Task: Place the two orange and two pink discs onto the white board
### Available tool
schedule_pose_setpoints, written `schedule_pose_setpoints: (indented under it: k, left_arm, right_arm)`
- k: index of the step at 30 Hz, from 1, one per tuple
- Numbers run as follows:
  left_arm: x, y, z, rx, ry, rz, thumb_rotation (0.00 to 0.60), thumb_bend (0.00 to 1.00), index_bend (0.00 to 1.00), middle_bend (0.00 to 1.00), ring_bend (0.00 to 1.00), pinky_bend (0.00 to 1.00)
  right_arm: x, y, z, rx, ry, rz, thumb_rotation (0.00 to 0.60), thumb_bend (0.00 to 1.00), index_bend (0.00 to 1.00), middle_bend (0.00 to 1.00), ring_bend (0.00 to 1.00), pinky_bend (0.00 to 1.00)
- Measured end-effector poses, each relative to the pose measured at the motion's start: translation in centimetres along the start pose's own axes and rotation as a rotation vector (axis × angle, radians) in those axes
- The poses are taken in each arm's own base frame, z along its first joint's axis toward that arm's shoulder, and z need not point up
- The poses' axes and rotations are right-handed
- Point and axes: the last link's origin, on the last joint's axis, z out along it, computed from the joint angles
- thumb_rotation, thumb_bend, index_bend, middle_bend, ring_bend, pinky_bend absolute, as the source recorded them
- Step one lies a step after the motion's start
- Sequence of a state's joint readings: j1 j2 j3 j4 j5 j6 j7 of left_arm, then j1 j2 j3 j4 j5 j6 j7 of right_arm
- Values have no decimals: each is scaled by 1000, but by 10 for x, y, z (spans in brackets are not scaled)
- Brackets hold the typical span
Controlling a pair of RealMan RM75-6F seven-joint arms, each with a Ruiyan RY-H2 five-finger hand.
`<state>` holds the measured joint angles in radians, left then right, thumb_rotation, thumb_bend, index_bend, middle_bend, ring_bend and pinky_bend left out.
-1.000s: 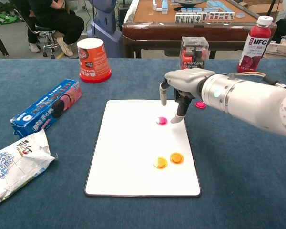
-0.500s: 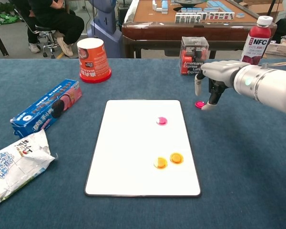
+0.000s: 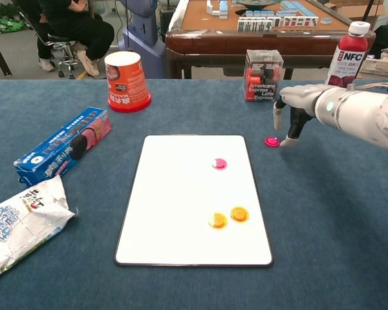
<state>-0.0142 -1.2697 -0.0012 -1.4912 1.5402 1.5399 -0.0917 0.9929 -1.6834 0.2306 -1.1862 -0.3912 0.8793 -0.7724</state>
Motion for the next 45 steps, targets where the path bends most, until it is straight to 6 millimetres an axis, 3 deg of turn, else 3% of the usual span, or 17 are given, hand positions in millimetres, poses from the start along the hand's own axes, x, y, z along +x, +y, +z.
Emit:
schedule_pose_setpoints:
  k: [12, 45]
  left_arm:
    - [-3, -5, -4, 13, -9, -3, 600, 271, 353, 604, 575, 817]
    - [-5, -8, -6, 20, -12, -10, 600, 270, 353, 604, 575, 817]
  right_arm:
    - [-1, -16, 10, 4, -19, -4, 600, 186, 408, 1000, 1000, 1000]
    - [-8, -18, 16, -10, -46, 3, 600, 227, 447, 1000, 1000, 1000]
